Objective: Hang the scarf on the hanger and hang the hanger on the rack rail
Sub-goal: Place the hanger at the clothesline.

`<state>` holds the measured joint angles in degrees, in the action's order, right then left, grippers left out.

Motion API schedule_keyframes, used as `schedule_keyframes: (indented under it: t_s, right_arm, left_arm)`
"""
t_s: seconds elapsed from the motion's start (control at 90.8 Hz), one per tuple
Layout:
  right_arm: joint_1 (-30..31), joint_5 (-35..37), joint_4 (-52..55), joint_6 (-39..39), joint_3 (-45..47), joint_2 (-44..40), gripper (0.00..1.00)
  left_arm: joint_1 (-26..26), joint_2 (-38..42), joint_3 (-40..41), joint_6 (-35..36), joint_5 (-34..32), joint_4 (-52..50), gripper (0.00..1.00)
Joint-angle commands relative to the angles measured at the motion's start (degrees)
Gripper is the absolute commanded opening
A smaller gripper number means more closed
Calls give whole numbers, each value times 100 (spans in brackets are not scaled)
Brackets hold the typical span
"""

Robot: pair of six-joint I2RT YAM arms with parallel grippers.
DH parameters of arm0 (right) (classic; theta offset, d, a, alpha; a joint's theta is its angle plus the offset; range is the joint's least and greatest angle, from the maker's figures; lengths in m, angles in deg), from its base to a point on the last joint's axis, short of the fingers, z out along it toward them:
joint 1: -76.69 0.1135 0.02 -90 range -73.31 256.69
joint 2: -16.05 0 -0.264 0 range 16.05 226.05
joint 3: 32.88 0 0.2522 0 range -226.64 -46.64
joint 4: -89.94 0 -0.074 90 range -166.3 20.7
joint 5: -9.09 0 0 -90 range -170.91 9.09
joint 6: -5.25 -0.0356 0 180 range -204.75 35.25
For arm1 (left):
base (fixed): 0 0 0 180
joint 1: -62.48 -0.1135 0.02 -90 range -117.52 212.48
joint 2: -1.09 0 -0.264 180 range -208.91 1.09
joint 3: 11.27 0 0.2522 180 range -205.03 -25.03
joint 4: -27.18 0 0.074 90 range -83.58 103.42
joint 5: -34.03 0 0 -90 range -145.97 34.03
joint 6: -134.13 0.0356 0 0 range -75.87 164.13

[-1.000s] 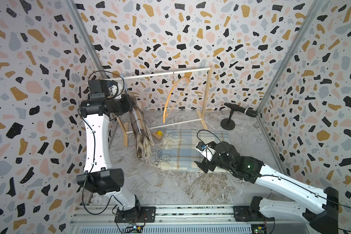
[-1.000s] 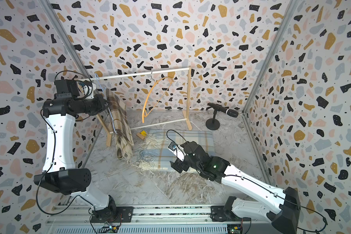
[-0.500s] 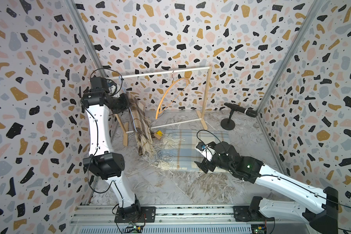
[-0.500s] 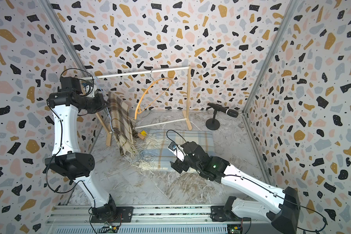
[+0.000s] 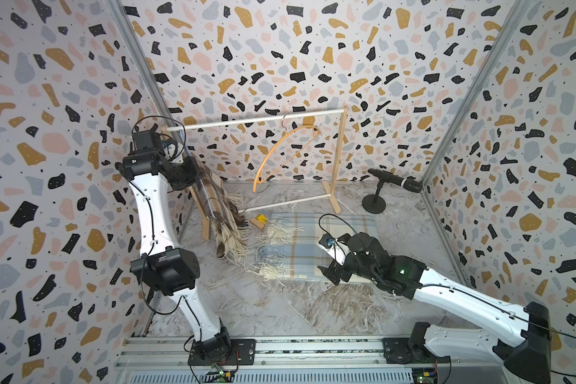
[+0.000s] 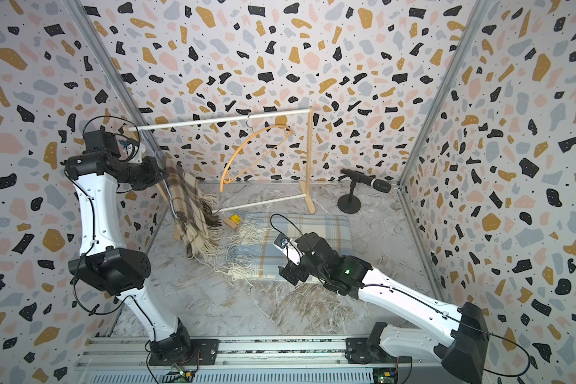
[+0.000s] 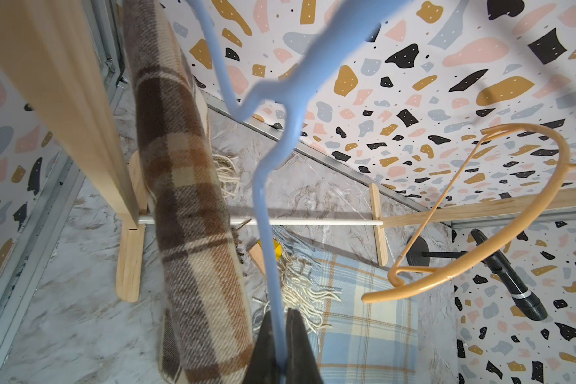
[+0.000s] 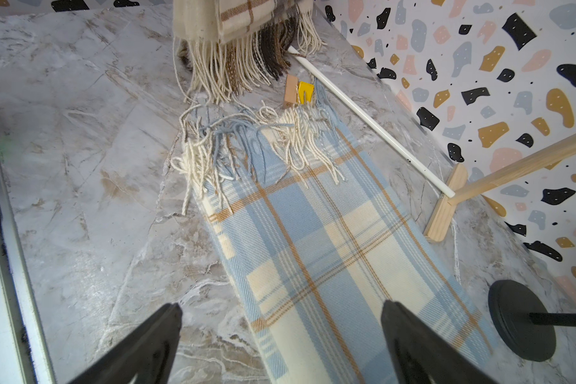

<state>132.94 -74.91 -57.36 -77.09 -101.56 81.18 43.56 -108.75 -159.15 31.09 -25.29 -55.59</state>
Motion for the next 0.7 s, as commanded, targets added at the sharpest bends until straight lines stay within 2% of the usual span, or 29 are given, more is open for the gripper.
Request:
schedule_keyframes:
  t_s: [0.0,0.154,0.319,0.694]
  right_arm:
    - [-14,-23,23,-54,-149,24,99]
    - [-17,-54,6,-45,-176,78,99]
    - [-15,-64,-48,-62,-177,88,99]
    - [-17,50,-66,-150,-138,35,99]
  left_arm:
    - [-7,564,256,174,572,574,0]
    - [55,968,500,110,665,719,0]
    - [226,974,277,52,586,694,0]
    - [267,-29,-903,-205,306,619,0]
